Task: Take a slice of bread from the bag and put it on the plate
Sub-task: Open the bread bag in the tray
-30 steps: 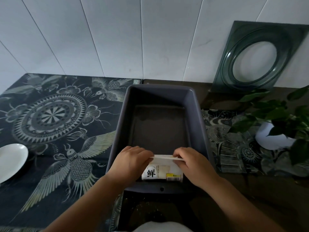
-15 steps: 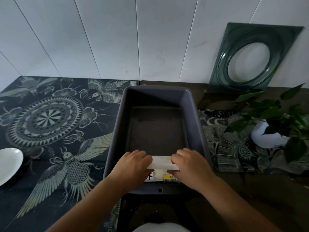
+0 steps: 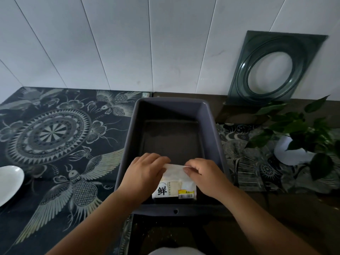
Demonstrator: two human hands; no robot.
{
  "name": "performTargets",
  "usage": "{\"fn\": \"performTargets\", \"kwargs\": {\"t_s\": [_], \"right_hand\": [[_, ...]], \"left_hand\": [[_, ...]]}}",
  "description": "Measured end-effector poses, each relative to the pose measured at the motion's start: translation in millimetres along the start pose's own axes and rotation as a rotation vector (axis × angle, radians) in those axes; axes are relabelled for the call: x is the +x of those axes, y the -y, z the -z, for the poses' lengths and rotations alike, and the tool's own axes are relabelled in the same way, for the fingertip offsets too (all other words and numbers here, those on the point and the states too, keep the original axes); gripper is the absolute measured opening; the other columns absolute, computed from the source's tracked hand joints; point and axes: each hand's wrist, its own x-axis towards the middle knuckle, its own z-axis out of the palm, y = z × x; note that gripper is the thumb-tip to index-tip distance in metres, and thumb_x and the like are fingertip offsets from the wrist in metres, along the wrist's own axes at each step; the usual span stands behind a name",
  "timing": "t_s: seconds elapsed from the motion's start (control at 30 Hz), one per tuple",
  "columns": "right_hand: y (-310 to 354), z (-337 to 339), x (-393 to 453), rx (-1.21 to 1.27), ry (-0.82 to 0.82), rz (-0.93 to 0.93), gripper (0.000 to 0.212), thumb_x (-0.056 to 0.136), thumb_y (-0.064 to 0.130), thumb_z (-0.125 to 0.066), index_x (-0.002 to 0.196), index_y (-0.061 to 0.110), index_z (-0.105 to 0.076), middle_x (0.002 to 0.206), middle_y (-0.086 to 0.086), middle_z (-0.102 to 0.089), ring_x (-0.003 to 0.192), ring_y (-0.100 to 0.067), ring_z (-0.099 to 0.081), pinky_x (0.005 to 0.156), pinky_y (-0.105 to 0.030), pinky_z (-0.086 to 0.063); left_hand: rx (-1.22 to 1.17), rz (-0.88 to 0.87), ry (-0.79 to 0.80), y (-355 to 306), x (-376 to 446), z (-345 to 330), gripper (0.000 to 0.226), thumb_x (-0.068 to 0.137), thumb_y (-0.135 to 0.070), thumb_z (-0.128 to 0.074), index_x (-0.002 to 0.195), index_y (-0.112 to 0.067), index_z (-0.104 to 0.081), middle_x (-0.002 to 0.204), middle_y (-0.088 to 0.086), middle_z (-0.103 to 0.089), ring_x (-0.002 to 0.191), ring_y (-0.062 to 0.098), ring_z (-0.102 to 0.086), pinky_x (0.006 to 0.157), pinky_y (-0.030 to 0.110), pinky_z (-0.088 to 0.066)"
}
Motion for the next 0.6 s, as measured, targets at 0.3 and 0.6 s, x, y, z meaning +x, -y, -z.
{"fn": "performTargets", "kwargs": {"t_s": [0.3,0.6], "right_hand": [[1,0,-4,0.339,0.128,-0.235,0.023,0.085,0.041,-0.058,0.076,0.028,-0.074,0.070,-0.001,-0.069,0.066,-0.008,-0.062,0.062,-0.026,-0.045],[3,15,34,-0.170,-0.102,0.012,0.013,0.093,0.029,-0.061,0.088,0.026,-0.073,0.079,0.012,-0.059,0.071,-0.002,-0.056,0.063,-0.026,-0.043]], "left_hand": [[0.086,-0.146,-0.001,-3,-17,-13,0.010,0.088,-0.024,-0.066,0.098,-0.023,-0.063,0.117,0.006,-0.066,0.113,0.029,-0.059,0.084,0.042,-0.046],[0.051,-0.357,0.128,-18,-38,11,0.007,0.091,-0.021,-0.055,0.091,-0.028,-0.055,0.103,-0.014,-0.063,0.130,0.013,-0.045,0.098,0.049,-0.029]]}}
